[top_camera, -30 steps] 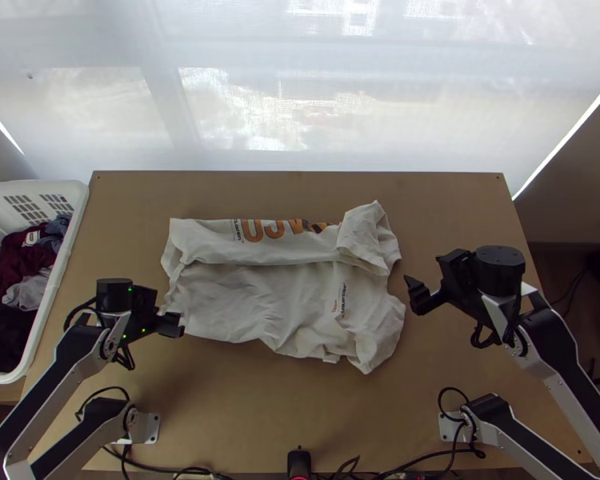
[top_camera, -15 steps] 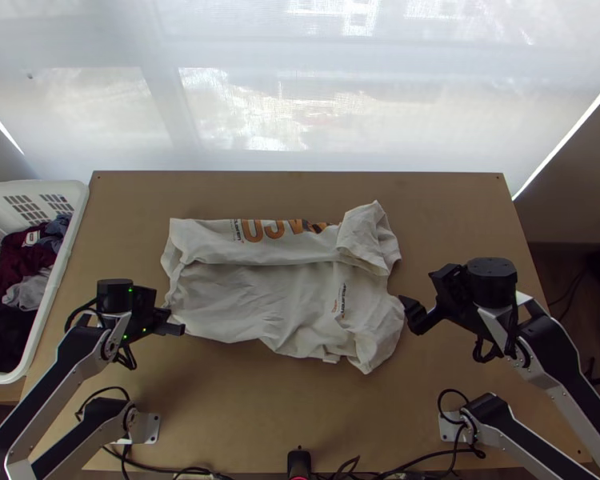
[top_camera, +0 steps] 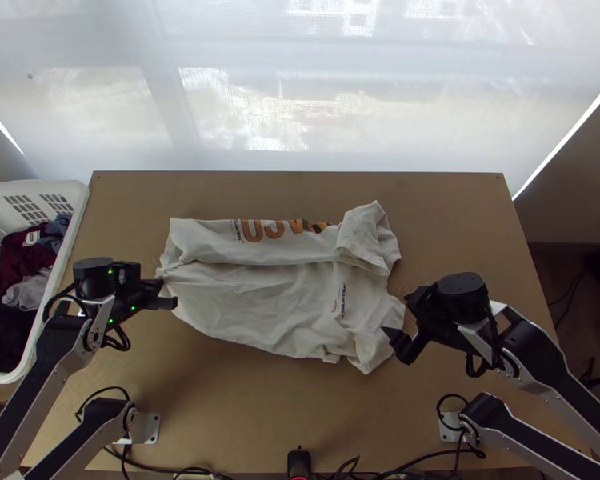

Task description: Fold the t-shirt

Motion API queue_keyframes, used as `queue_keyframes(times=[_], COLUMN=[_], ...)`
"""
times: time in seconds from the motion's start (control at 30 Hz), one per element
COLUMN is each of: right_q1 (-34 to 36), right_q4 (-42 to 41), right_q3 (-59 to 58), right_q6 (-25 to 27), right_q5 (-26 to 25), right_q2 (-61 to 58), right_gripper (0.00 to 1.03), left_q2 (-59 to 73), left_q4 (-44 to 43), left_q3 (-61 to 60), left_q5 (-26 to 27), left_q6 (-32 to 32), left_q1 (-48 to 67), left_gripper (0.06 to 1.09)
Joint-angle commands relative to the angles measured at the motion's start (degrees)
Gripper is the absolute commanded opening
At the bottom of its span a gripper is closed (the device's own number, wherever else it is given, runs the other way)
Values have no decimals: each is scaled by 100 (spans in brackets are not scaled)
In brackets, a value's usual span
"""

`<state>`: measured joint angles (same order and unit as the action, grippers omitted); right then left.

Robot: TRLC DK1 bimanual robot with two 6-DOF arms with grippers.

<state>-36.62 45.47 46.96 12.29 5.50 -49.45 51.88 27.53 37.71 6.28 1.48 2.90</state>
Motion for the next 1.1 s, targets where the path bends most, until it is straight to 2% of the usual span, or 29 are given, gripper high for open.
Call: queue_keyframes(times=[0.0,0.37,0.73,0.9,1.07], right_q1=[-627,-1831,-2842,-2930,-2798], right_q4=[-12,-39,-30,-91,-715], right_q3=[94,103,-82,-337,-644], right_q6=[54,10,-307,-227,27], right_q5=[48,259,813,821,795], right_q2=[-284,-987,-1295,-1365,-1532], right_gripper=[98,98,98,96,96], left_q2=[24,42,-55,-73,-134], left_q4=[-2,-28,-28,-28,7], left_q3=[509,500,1019,992,931], left_q5=[-4,-4,4,13,22], left_q6=[-130,-121,-446,-490,-490], left_q1=[-96,-228,-465,-536,-597], left_gripper=[9,9,9,9,9])
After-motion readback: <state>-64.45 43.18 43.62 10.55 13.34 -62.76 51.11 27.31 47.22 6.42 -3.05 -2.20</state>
